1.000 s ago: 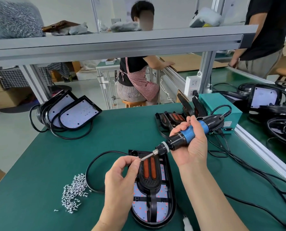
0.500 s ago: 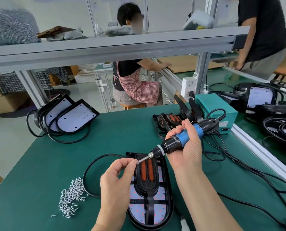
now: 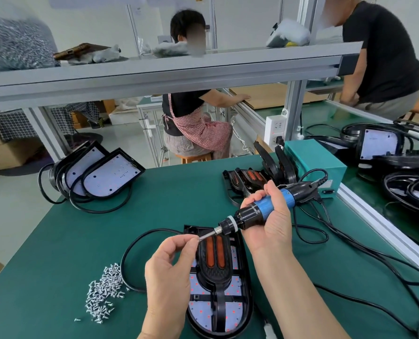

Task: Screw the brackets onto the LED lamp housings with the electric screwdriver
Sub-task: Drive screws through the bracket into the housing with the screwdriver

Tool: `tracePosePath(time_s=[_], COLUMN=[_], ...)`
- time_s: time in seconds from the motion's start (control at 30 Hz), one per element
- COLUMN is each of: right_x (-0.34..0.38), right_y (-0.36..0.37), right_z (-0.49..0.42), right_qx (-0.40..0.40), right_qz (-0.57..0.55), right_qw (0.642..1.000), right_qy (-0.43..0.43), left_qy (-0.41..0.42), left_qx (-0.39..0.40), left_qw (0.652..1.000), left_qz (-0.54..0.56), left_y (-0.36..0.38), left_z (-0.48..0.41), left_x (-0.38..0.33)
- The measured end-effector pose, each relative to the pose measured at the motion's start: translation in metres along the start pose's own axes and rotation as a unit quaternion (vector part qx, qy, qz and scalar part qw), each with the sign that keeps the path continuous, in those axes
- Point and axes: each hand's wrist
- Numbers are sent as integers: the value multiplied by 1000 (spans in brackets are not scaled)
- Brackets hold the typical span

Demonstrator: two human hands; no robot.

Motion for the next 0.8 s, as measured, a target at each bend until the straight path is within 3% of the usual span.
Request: tracePosePath(time_s=[0.8], right_x=[0], right_y=[-1], right_z=[0], right_qx=[-29], right_qz=[-5], right_qw=[1000], right_qy=[8], left_qy=[-7], left_qx=[-10], left_qw=[1000], left_qz=[6], left_y=[-1], left_z=[-3], left_x=[1])
Point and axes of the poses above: each hand's wrist, its own z-axis away from the middle knuckle, its own y-axis out of the palm, x = y × z, and after that the axes turned 6 degrees about -y, right-handed
